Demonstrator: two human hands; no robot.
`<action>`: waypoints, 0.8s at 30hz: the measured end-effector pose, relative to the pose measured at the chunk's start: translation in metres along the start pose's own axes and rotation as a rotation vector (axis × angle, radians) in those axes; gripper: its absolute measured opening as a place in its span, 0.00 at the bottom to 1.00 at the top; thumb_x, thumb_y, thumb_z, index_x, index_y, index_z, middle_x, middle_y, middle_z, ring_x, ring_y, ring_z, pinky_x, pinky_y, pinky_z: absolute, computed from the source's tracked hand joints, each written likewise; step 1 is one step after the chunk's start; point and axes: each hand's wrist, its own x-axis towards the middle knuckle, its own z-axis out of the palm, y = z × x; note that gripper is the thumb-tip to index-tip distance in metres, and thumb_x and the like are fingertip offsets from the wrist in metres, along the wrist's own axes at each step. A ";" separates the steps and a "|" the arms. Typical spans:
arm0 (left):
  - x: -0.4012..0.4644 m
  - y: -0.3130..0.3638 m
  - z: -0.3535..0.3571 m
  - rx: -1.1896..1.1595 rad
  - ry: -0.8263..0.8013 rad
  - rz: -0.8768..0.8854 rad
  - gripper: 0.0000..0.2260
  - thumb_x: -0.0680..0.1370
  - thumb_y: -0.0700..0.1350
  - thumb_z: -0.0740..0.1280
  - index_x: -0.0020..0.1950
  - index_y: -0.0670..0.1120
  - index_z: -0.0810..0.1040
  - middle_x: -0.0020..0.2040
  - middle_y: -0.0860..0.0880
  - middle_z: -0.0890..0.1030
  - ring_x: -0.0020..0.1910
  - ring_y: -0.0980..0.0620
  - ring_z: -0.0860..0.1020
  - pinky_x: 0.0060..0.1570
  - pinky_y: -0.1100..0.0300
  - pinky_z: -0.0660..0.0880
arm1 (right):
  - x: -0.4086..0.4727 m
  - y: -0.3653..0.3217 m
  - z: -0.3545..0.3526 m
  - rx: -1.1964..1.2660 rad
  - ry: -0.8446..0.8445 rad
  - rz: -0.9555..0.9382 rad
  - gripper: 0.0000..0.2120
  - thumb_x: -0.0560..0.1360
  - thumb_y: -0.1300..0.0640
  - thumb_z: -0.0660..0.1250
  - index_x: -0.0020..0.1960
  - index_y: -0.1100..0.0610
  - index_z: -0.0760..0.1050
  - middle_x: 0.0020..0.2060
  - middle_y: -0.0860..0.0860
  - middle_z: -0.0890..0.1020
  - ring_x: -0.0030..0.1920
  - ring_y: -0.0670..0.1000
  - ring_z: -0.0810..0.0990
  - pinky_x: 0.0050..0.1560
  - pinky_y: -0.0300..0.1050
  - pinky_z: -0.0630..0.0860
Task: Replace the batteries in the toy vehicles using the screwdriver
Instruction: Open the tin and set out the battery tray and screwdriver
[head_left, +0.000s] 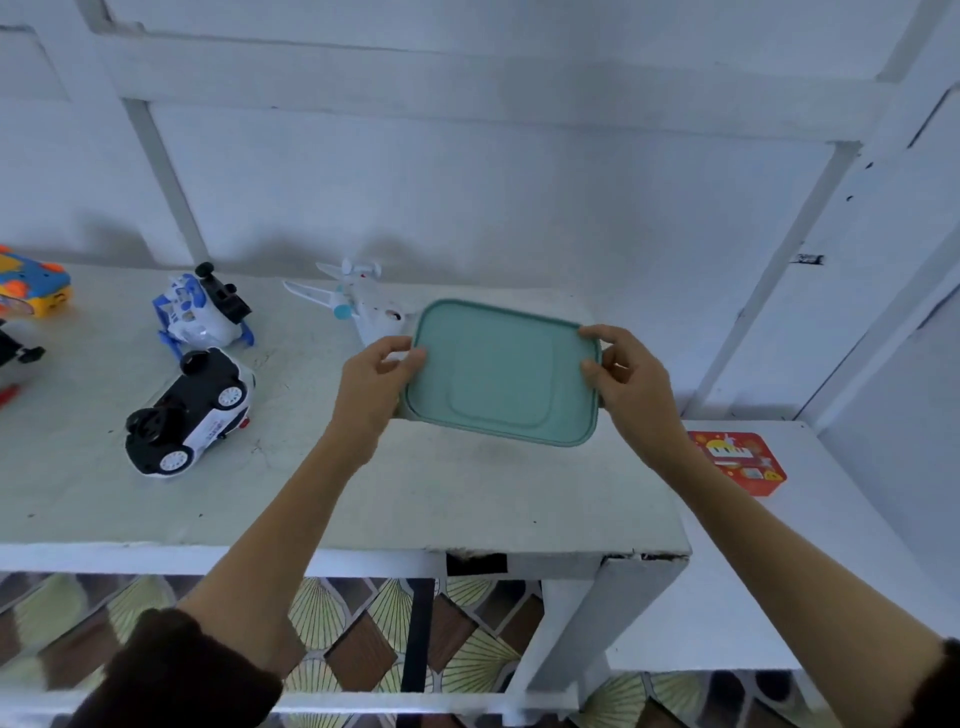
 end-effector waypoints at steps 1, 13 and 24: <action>-0.002 -0.004 -0.008 0.055 -0.111 -0.053 0.04 0.79 0.43 0.66 0.48 0.44 0.78 0.39 0.44 0.79 0.36 0.49 0.75 0.32 0.60 0.78 | -0.005 0.005 -0.004 0.016 -0.061 0.022 0.13 0.74 0.67 0.63 0.55 0.53 0.75 0.31 0.51 0.69 0.33 0.48 0.68 0.37 0.46 0.73; -0.012 -0.054 -0.027 0.570 -0.463 -0.229 0.16 0.76 0.49 0.69 0.34 0.38 0.77 0.29 0.45 0.67 0.31 0.51 0.64 0.32 0.60 0.61 | -0.051 0.050 -0.008 -0.249 -0.407 0.086 0.11 0.73 0.64 0.67 0.53 0.52 0.75 0.29 0.49 0.71 0.29 0.44 0.67 0.33 0.33 0.65; 0.001 -0.066 -0.002 0.812 -0.200 0.164 0.33 0.72 0.46 0.74 0.72 0.46 0.62 0.60 0.42 0.64 0.60 0.45 0.65 0.60 0.55 0.65 | -0.036 0.059 0.004 -0.657 -0.271 -0.078 0.17 0.71 0.56 0.70 0.55 0.55 0.67 0.42 0.46 0.68 0.38 0.46 0.68 0.34 0.41 0.67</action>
